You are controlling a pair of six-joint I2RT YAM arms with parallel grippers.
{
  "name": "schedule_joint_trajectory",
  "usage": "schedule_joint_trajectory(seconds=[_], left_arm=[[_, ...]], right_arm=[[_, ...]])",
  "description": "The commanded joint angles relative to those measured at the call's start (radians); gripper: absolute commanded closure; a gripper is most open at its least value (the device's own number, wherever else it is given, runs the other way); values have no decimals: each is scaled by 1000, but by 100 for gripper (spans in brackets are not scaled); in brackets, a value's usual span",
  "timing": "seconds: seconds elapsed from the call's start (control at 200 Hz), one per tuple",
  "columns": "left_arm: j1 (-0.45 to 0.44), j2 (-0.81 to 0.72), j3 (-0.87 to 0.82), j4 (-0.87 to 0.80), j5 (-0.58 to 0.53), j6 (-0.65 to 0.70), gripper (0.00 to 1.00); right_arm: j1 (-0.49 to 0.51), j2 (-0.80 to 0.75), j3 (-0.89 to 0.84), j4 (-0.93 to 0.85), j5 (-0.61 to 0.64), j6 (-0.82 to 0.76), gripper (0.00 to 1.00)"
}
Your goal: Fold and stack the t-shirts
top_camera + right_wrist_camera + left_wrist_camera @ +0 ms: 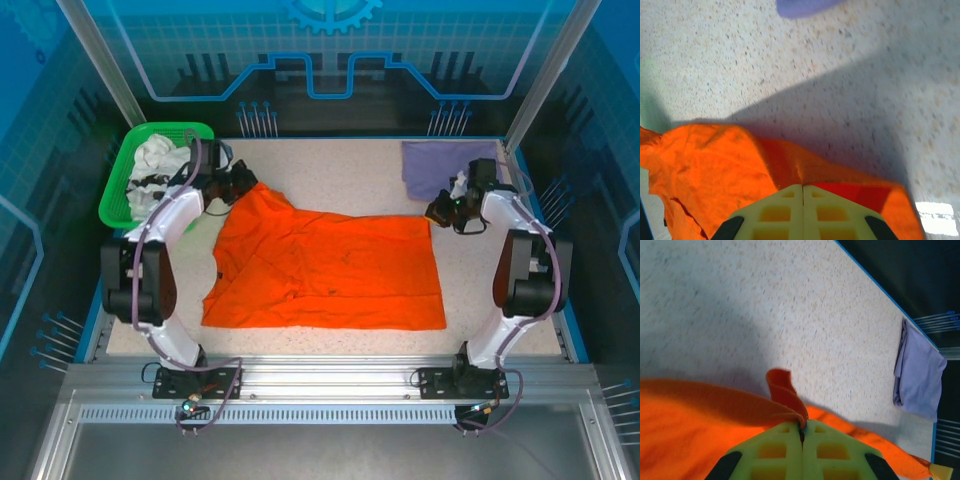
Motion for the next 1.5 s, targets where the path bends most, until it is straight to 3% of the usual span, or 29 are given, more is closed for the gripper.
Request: schedule_joint_trajectory(seconds=[0.0, 0.14, 0.335, 0.485, 0.705, 0.75, 0.79, 0.835, 0.875, 0.93, 1.01, 1.141, 1.271, 1.391, 1.496], left_arm=[[5, -178, -107, -61, -66, -51, 100], [21, -372, -285, -158, -163, -115, 100], [49, -562, -490, -248, -119, -125, 100], [62, -728, -626, -295, -148, -127, 100], [66, -860, -770, -318, -140, -218, 100], [66, -894, -794, -330, -150, -244, 90], [66, -933, -811, -343, -168, -267, 90], [66, -975, -829, -352, -187, -292, 88], [66, -1008, -836, -363, -207, -309, 73], [68, -1043, -823, -389, -251, -319, 53], [68, -1071, -783, -412, -300, -314, 51], [67, -1040, -714, -368, -298, -253, 51], [50, -842, -635, -255, -147, -133, 67], [-86, -538, -466, -291, -142, -13, 69], [-175, -362, -361, -270, -199, -23, 70]], right_arm=[[-39, -107, -91, 21, -39, 7, 100], [-69, -214, -231, 43, -43, 41, 100], [-108, -314, -360, 19, -23, 38, 100], [-155, -355, -431, 24, -20, 30, 100], [-173, -365, -498, 45, -23, 38, 100], [-180, -364, -513, 47, -24, 40, 100], [-188, -369, -527, 48, -25, 44, 100], [-199, -377, -548, 52, -24, 52, 84], [-215, -388, -564, 48, -16, 62, 71], [-251, -415, -596, 54, -28, 74, 70], [-314, -475, -626, 55, -54, 101, 65], [-313, -611, -638, 47, -35, 150, 63], [-128, -680, -582, 60, 45, 164, 72], [132, -562, -442, 12, 195, 127, 76], [229, -374, -331, -40, 271, 93, 78]])
